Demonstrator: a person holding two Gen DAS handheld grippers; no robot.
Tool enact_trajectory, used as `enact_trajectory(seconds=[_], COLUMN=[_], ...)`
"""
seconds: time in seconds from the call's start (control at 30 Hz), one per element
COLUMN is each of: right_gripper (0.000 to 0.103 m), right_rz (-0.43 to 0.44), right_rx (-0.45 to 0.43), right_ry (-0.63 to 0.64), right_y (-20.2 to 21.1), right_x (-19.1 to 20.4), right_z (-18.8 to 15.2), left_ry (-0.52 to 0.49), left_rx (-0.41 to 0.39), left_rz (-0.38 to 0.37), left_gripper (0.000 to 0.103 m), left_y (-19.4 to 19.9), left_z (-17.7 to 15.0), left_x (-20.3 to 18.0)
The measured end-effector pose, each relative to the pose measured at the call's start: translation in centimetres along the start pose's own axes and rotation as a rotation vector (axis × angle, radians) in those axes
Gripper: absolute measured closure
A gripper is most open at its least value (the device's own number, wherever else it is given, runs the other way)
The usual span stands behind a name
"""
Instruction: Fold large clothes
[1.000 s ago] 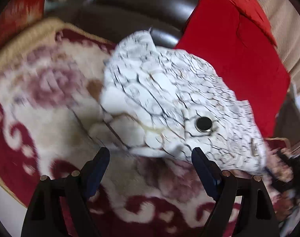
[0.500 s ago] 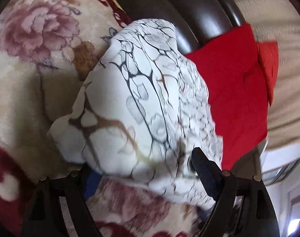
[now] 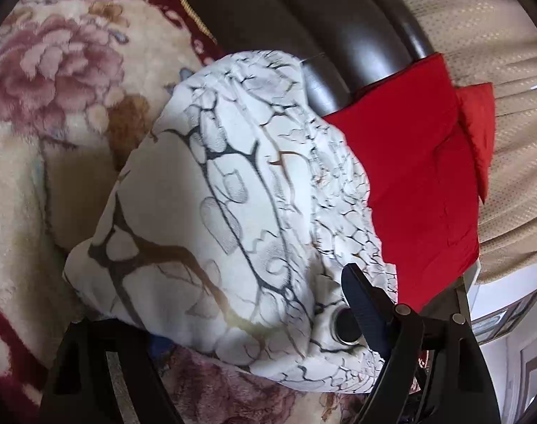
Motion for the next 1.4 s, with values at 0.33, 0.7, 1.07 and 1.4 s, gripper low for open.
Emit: enact_trajectory(seconds=[0.33, 0.7, 1.07, 1.4], right_gripper=[0.026, 0.026, 0.028, 0.035], right_rz=[-0.044, -0.102, -0.316, -0.279], right_rx=[0.036, -0.053, 0.12, 0.112], right_ry=[0.022, 0.047, 0.303, 0.238], right_y=[5.4, 6.5, -0.4, -0.4], right_x=[-1.9, -2.5, 1.9, 0.7], right_z=[0.4, 3.1, 1.2, 1.8], left_ry=[0.037, 0.018, -0.029, -0.007], left_rx=[-0.004, -0.037, -0.03, -0.019], left_rz=[-0.076, -0.13, -0.054, -0.046], left_gripper=[0.019, 0.019, 0.019, 0.017], left_y=[1.1, 0.8, -0.3, -0.6], left_z=[0.2, 0.6, 1.2, 1.4], left_x=[0.2, -1.6, -2.2, -1.9])
Point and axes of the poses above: each gripper's, at about its wrist camera, not at the fingertips, and y roughly against the way its jaws point, x to its left, z to its top, the point moved 1 cm from there along -y, roughly the way its jaws point, and after that the axes turned 15 degrees about y, right-handed, at the moved point
